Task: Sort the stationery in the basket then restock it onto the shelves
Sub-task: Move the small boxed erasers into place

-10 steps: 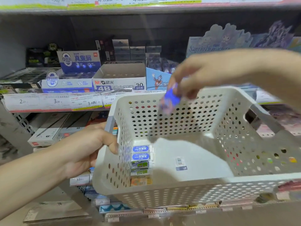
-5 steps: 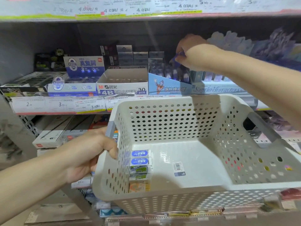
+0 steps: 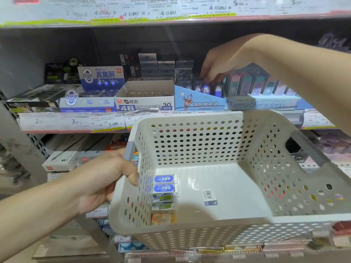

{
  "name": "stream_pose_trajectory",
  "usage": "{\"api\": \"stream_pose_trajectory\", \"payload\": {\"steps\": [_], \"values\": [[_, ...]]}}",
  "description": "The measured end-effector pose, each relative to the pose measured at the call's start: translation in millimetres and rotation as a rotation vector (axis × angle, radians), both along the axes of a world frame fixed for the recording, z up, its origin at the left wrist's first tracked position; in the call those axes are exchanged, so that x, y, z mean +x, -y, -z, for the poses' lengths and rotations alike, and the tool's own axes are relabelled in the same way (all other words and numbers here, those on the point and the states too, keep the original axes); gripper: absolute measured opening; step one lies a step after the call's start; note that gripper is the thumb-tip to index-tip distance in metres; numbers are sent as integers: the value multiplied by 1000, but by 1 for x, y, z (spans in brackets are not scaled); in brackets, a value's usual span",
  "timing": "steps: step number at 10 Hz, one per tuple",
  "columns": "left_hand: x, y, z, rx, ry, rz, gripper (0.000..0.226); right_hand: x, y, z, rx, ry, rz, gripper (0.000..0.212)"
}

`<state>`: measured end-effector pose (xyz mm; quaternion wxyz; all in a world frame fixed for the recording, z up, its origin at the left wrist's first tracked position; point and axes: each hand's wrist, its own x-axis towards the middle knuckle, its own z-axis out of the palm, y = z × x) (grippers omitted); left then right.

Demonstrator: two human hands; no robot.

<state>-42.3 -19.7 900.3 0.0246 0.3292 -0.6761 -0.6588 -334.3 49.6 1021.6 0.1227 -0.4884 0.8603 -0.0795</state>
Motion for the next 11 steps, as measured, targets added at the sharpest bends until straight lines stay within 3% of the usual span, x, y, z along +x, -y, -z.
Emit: {"api": "stream_pose_trajectory", "payload": {"steps": [1, 2, 3, 5, 6, 7, 11], "values": [[-1, 2, 2, 0, -3, -3, 84, 0, -5, 1, 26, -106, -37, 27], [-3, 6, 5, -22, 14, 41, 69, 1, -6, 4, 29, -189, -51, 29], [-6, 5, 3, -11, 8, 63, 59, 3, -5, 2, 14, -145, -25, 30], [-8, 3, 2, -7, 19, 39, 64, 3, 0, 0, 9, -84, 9, 27], [-7, 3, 2, 0, 15, 32, 66, 5, -4, -1, -37, 57, 29, 23], [-7, 5, 2, 11, 4, 36, 66, 10, -9, -1, -37, 154, 26, 32], [-8, 8, 0, 27, 2, 100, 64, 28, -22, -1, 2, 3, -18, 37]]}}
